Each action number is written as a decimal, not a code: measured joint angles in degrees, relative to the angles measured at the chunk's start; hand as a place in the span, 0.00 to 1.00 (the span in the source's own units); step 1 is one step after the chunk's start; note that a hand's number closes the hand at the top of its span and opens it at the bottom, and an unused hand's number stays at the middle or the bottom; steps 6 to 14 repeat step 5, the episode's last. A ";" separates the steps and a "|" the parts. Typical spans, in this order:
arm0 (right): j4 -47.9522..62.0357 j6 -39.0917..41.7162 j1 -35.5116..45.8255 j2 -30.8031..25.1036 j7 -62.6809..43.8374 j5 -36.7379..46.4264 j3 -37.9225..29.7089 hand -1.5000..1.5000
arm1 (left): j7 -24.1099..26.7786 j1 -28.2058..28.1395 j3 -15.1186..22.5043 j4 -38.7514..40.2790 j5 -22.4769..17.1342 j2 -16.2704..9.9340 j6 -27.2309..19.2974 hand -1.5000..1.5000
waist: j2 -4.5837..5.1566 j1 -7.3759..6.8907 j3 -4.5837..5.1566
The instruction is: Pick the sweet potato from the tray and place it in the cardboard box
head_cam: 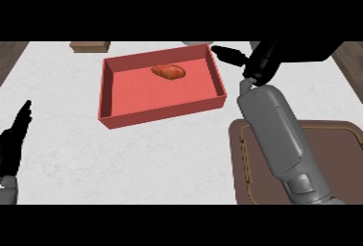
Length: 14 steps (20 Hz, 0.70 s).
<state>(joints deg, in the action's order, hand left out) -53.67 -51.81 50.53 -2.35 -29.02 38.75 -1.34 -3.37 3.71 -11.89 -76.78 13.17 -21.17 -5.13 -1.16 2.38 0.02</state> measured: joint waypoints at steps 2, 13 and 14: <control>-6.68 2.22 -5.48 -1.10 -1.18 0.53 1.71 0.00 | 0.08 -0.58 -0.36 -0.38 -0.21 -0.08 0.07 0.50 | -0.08 0.38 0.01; -16.83 7.11 -13.53 -3.03 -3.82 0.90 4.27 0.00 | 0.29 -0.77 -0.72 -0.26 -0.12 -0.06 -0.21 0.50 | -0.07 0.76 0.02; -16.83 7.11 -13.53 -3.03 -3.82 0.90 4.27 0.00 | 0.29 -0.77 -0.72 -0.26 -0.12 -0.06 -0.21 0.50 | -0.07 0.76 0.02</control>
